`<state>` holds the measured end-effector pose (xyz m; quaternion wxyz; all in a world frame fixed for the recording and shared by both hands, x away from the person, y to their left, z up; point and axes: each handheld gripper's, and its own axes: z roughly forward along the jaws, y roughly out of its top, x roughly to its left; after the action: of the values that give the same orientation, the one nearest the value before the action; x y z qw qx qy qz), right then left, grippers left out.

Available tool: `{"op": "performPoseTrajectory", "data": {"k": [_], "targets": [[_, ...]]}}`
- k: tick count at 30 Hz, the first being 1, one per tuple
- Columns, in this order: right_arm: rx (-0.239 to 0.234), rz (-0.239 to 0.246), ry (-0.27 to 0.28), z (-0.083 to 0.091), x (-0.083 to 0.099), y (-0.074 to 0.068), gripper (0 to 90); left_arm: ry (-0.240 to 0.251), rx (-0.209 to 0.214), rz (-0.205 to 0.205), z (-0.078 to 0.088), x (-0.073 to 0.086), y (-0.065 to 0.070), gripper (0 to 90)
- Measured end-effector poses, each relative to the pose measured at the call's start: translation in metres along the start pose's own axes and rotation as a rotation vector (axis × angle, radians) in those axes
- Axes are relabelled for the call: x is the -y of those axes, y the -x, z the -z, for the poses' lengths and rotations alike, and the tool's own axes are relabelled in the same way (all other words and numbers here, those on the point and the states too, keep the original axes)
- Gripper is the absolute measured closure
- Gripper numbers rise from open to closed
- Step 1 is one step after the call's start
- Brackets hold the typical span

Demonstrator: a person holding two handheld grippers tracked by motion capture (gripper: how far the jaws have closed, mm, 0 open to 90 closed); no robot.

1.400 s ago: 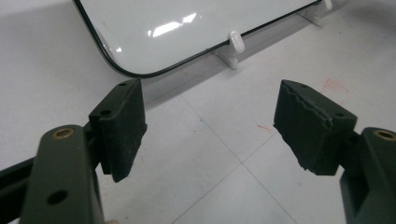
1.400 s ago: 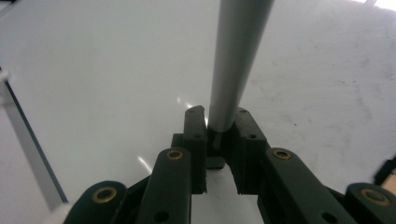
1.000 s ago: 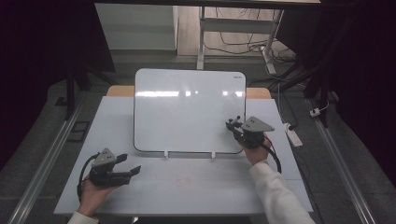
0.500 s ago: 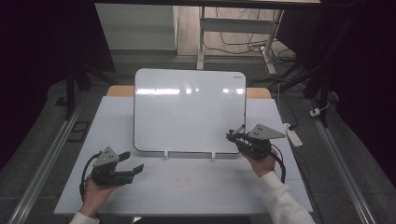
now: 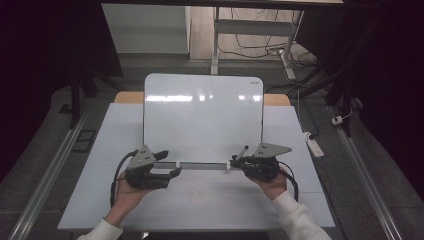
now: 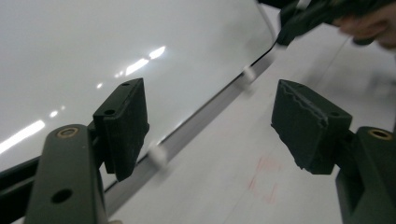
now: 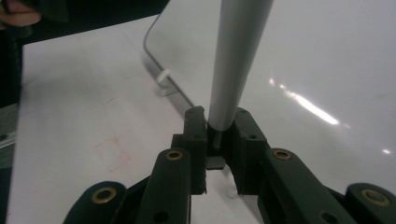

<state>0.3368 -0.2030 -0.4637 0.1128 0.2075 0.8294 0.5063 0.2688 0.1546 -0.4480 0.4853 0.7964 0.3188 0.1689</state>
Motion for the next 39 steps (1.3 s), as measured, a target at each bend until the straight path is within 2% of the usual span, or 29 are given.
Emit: {"op": "performPoseTrajectory", "data": {"k": [7, 13, 18, 21, 23, 25, 26, 29, 31, 33, 35, 37, 38, 39], "targets": [[-0.107, 0.011, -0.056, -0.019, -0.002, -0.015, 77.3, 0.025, 0.109, -0.087, -0.033, -0.035, 0.020, 31.7], [-0.174, 0.015, -0.103, -0.033, -0.002, -0.022, 77.3, 0.024, 0.189, -0.146, -0.055, -0.051, 0.033, 37.0], [-0.217, 0.025, -0.133, -0.040, -0.004, -0.027, 77.2, 0.026, 0.254, -0.148, -0.066, -0.055, 0.035, 43.9], [-0.246, 0.027, -0.157, -0.043, -0.004, -0.028, 77.2, 0.025, 0.299, -0.139, -0.071, -0.057, 0.034, 51.7], [-0.266, 0.035, -0.174, -0.044, -0.004, -0.028, 77.2, 0.021, 0.337, -0.140, -0.074, -0.057, 0.032, 60.8], [-0.288, 0.035, -0.192, -0.044, -0.004, -0.029, 77.2, 0.015, 0.354, -0.139, -0.076, -0.056, 0.031, 71.7], [-0.291, 0.039, -0.199, -0.044, -0.004, -0.029, 77.2, 0.017, 0.379, -0.130, -0.077, -0.056, 0.029, 77.2], [-0.290, 0.034, -0.208, -0.043, -0.003, -0.026, 76.8, 0.024, 0.384, -0.107, -0.079, -0.056, 0.029, 81.1], [-0.236, 0.036, -0.183, -0.040, -0.003, -0.028, 72.8, 0.040, 0.350, -0.086, -0.078, -0.057, 0.028, 81.4], [-0.148, 0.039, -0.117, -0.032, -0.004, -0.033, 61.5, 0.055, 0.325, -0.059, -0.077, -0.057, 0.027, 81.4], [-0.009, 0.028, -0.029, -0.022, -0.003, -0.042, 56.9, 0.068, 0.305, -0.030, -0.076, -0.057, 0.026, 81.5], [0.127, 0.026, 0.034, -0.015, -0.002, -0.052, 54.8, 0.077, 0.278, -0.011, -0.078, -0.057, 0.026, 81.5], [0.179, 0.016, 0.064, -0.012, -0.001, -0.056, 54.2, 0.080, 0.268, -0.006, -0.078, -0.057, 0.026, 81.5], [0.208, 0.010, 0.078, -0.011, -0.001, -0.059, 54.2, 0.085, 0.258, 0.005, -0.079, -0.056, 0.027, 81.5]]}}
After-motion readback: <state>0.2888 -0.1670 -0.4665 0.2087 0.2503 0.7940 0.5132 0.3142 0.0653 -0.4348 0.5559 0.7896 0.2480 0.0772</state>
